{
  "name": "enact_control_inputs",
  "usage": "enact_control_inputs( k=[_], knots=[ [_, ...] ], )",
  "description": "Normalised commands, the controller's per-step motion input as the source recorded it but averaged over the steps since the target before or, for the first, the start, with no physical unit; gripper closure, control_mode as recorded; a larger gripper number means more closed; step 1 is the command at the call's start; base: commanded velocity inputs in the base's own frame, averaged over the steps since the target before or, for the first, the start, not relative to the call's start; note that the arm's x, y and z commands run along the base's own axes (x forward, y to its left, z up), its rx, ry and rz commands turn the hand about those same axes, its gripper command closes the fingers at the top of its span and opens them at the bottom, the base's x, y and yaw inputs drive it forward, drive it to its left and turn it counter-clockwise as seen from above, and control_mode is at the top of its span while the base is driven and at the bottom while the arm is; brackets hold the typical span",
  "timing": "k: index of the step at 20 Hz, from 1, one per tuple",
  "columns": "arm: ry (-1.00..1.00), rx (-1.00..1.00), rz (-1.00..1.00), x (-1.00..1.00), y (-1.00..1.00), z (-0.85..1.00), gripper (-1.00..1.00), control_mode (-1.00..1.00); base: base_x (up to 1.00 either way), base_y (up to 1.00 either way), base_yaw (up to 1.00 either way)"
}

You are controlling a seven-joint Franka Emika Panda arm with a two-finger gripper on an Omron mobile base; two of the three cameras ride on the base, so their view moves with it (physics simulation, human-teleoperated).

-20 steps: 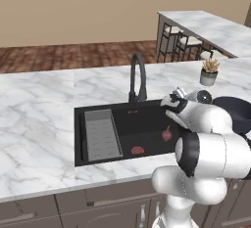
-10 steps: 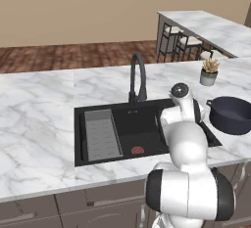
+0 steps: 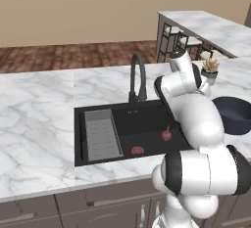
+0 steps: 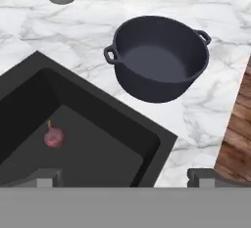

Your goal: Dump the onion from the pot into the sink. Then turn on the water and wash the onion. Then turn off the water and put the onion back in the pot.

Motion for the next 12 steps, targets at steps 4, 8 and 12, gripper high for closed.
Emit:
enact_control_inputs(
  k=[4,8,12],
  knots=[
    [0.07,-0.09,0.2,-0.02,0.24,-0.56,-1.0,-1.0,0.0,0.0,0.0],
    [0.01,-0.16,0.29,0.01,0.29,-0.88,-1.0,-1.0,0.0,0.0,0.0],
    [0.0,-0.12,0.31,0.1,0.09,-0.85,-1.0,-1.0,0.0,0.0,0.0]
  ],
)
